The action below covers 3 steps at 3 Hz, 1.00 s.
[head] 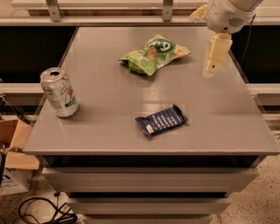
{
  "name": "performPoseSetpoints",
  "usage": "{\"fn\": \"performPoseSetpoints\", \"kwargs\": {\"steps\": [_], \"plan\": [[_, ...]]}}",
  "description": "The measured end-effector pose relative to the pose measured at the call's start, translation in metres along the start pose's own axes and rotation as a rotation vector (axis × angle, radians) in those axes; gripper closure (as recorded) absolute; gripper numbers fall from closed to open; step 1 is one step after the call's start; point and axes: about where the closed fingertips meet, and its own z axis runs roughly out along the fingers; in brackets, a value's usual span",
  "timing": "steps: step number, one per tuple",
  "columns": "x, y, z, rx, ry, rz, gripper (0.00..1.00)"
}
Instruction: Move green rice chip bag near rxbar blueberry
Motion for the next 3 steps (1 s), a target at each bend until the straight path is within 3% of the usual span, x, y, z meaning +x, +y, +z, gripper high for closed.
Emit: {"fn": "performPoseSetpoints", "kwargs": {"steps": [1,3], "plan": [[-0.009,-0.022,0.026,-0.008,-0.024,-0.07,0.0],[-0.044,-0.044,0.059,-0.024,-0.069,-0.239,0.0]]}}
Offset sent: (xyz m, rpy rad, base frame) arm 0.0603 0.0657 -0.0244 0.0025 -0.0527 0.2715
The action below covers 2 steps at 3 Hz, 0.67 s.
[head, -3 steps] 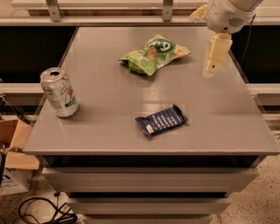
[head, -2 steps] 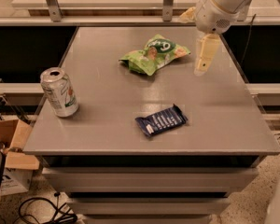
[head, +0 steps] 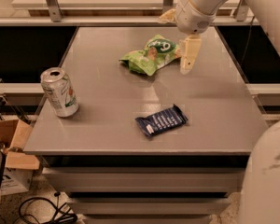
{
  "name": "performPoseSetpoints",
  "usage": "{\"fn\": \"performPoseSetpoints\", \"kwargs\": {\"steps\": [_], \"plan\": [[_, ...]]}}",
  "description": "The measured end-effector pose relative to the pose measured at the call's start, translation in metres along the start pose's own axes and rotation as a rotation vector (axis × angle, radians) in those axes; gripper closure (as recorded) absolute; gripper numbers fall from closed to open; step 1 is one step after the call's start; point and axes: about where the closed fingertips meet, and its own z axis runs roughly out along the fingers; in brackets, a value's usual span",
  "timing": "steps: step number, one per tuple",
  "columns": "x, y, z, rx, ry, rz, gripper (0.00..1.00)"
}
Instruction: Move green rice chip bag near rxbar blueberry
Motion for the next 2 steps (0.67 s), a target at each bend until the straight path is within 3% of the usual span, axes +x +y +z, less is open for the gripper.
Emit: {"fn": "performPoseSetpoints", "kwargs": {"steps": [2], "plan": [[-0.014,-0.014,0.041,-0.068,-0.038,-0.106,0.0]]}}
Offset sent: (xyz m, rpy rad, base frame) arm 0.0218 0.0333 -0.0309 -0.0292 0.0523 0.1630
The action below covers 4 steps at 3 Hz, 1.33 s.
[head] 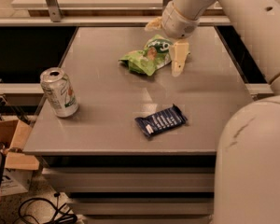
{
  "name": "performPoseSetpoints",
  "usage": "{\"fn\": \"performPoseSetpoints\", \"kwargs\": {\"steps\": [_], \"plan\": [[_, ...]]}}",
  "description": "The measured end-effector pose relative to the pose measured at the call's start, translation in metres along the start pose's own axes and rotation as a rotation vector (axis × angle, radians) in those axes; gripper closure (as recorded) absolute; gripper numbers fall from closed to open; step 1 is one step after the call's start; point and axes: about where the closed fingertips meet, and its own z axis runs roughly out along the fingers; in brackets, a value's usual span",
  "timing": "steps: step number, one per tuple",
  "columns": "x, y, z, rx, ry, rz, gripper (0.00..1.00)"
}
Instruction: Move green rice chip bag near rxbar blueberry
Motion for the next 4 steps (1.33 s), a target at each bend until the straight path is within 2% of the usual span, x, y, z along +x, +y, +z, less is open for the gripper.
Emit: {"fn": "performPoseSetpoints", "kwargs": {"steps": [1,2,4], "plan": [[0.0,-0.003,0.017,-0.033,-0.018,-0.015,0.0],[0.006,-0.003,0.031,-0.055,-0.036,-0.004,0.18],[0.012,0.0,0.042,-0.076,-0.061,0.016,0.64]]}}
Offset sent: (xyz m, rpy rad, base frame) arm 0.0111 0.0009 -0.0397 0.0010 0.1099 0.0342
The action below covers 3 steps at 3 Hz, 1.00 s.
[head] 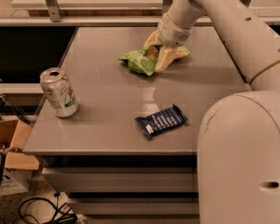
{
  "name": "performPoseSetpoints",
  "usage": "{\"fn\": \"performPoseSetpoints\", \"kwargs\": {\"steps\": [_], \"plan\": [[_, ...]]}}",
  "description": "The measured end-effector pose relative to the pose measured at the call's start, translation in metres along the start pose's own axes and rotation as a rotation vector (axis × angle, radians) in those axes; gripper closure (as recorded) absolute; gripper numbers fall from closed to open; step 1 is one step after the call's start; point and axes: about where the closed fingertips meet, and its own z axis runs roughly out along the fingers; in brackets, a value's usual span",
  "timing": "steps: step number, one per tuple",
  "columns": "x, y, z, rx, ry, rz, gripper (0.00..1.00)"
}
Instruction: Move green rice chip bag near rxbar blueberry
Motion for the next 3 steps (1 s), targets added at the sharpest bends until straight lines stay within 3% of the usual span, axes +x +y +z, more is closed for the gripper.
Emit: {"fn": "performPoseSetpoints", "kwargs": {"steps": [1,2,3], "plan": [[0.0025,-0.0016,-0.0048,0.0,0.012,0.003,0.88],[0.0022,-0.0019,-0.006,0.0,0.012,0.003,1.0],[0.0022,-0.0019,-0.0062,0.0,0.013,0.003,1.0]]}}
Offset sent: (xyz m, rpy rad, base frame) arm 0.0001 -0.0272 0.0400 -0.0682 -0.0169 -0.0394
